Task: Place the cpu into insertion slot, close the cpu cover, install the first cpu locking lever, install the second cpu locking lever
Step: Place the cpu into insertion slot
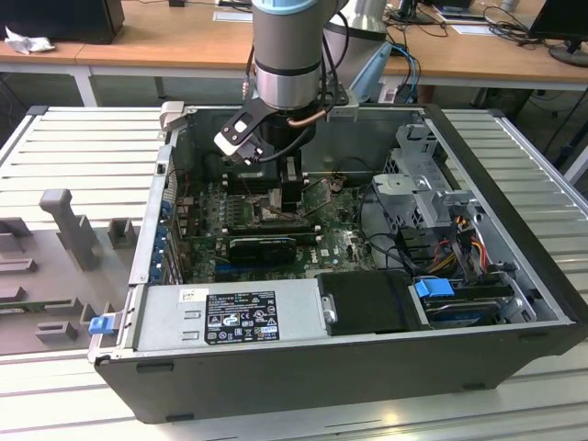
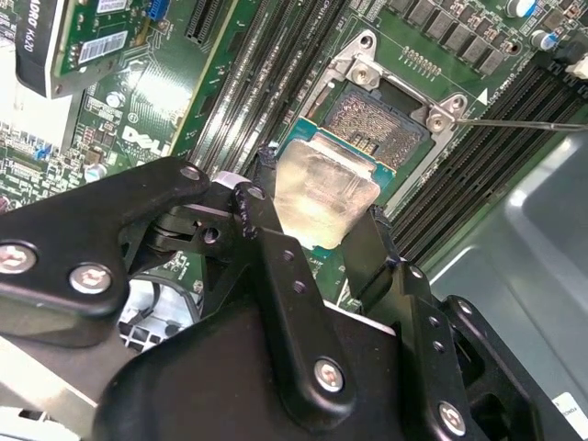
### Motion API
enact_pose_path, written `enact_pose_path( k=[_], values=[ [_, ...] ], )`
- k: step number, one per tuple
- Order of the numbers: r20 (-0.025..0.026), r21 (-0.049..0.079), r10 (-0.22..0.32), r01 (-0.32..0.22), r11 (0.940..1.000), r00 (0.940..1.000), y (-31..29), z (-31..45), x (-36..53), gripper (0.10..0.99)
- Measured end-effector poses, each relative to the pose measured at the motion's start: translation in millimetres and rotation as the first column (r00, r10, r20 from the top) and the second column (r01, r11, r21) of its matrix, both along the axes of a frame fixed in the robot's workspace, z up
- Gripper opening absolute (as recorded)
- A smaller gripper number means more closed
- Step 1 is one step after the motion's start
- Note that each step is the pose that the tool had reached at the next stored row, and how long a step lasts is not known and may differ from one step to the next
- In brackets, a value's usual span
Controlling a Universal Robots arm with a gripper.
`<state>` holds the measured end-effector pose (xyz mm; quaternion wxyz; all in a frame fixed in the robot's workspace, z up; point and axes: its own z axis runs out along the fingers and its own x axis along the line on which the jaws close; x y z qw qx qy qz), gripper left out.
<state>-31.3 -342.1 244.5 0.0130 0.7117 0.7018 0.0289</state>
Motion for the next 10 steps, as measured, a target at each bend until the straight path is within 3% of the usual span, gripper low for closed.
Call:
enact_pose_path(
  k=[10],
  values=[
    [0.0,0.0,0.0,0.0,1.0,1.0,0.1,-4.4,0.0,0.529]
  ],
)
